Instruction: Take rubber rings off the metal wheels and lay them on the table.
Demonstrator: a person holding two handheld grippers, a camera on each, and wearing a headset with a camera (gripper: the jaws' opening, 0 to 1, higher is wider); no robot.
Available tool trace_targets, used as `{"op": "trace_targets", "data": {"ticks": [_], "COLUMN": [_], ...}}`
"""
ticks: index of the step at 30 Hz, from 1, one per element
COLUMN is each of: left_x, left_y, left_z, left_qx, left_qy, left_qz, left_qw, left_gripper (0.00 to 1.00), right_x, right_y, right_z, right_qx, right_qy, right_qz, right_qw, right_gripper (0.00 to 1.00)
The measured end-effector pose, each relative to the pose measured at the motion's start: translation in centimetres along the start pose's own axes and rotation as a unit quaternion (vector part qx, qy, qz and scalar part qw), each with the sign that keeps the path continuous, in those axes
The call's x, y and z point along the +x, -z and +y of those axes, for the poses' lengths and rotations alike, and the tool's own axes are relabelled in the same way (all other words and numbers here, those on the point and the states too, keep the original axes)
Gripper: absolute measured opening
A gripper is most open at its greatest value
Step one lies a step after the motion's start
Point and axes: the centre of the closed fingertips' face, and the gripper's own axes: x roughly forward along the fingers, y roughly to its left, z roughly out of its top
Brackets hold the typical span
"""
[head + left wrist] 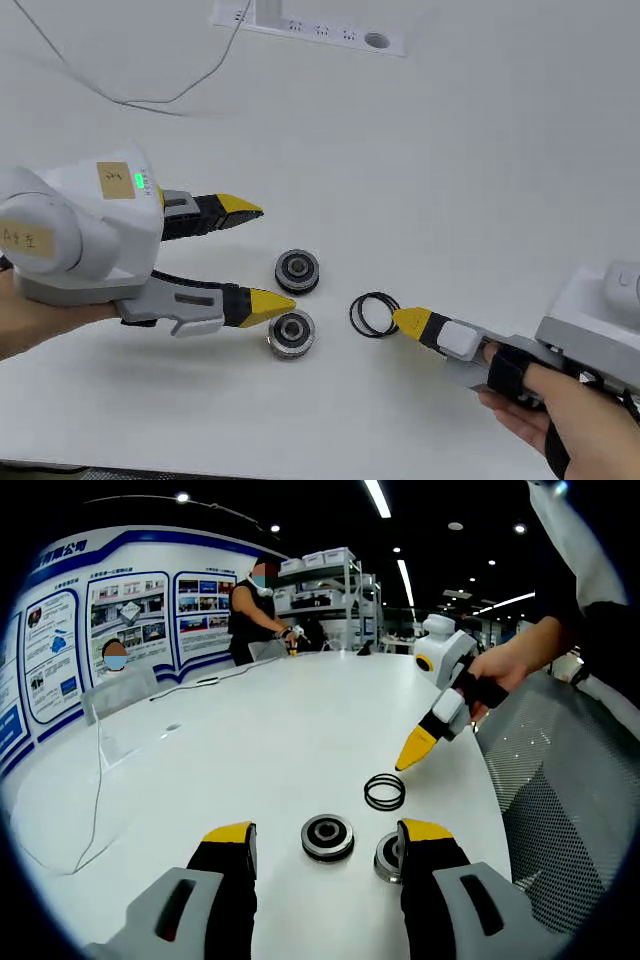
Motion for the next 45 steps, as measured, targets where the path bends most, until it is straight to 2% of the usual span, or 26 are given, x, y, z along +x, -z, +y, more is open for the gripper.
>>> {"op": "trace_targets", "data": {"ticks": [3,5,8,9,14,17,20,22,24,28,31,34,45], "left_x": [0.1,0.2,0.4,0.6,1.2,1.6,1.9,2.0,2.1,2.2,2.4,2.7,3.3], "left_y": [0.1,0.0,0.0,0.2,0.4,0.5,0.6,0.9,0.9,1.0,1.3,1.2,1.2], "left_z": [-0.1,-0.1,0.1,0.2,0.5,0.5,0.7,1.0,1.0,0.9,0.8,0.8,0.5], "left_qx": [0.004,0.006,0.013,0.014,0.02,0.031,0.029,0.037,0.034,0.043,0.061,0.055,0.058], "left_qy": [0.0,0.001,-0.002,-0.003,-0.002,0.0,0.0,-0.008,-0.005,-0.002,0.002,0.005,0.026], "left_qz": [0.002,0.003,0.004,0.008,0.015,0.023,0.024,0.033,0.033,0.036,0.047,0.044,0.048], "left_qw": [1.0,1.0,0.9999,0.9999,0.9997,0.9993,0.9993,0.9988,0.9989,0.9984,0.9971,0.9975,0.9968], "left_gripper": [0.58,0.58,0.57,0.56,0.52,0.47,0.44,0.43,0.4,0.34,0.32,0.29,0.19], "right_x": [-0.3,-0.5,-0.6,-0.6,-0.3,0.0,0.4,0.6,0.9,1.2,1.4,1.6,2.3], "right_y": [-0.2,-0.6,-1.8,-2.2,-2.8,-2.9,-2.7,-2.6,-2.5,-2.4,-2.4,-2.2,-2.1], "right_z": [0.0,0.4,1.7,2.3,3.8,4.8,5.3,5.6,5.8,5.9,6.1,6.6,7.2], "right_qx": [-0.013,-0.016,-0.009,-0.012,-0.016,-0.035,-0.045,-0.053,-0.058,-0.063,-0.068,-0.076,-0.078], "right_qy": [0.006,0.0,-0.028,-0.045,-0.083,-0.107,-0.118,-0.126,-0.131,-0.136,-0.143,-0.152,-0.163], "right_qz": [-0.002,-0.012,-0.046,-0.055,-0.064,-0.07,-0.064,-0.061,-0.056,-0.051,-0.049,-0.046,-0.038], "right_qw": [0.9999,0.9998,0.9985,0.9974,0.9944,0.9911,0.99,0.9887,0.9881,0.9873,0.9861,0.9844,0.9828], "right_gripper": [0.11,0.12,0.17,0.18,0.24,0.29,0.35,0.36,0.38,0.47,0.49,0.53,0.61]}}
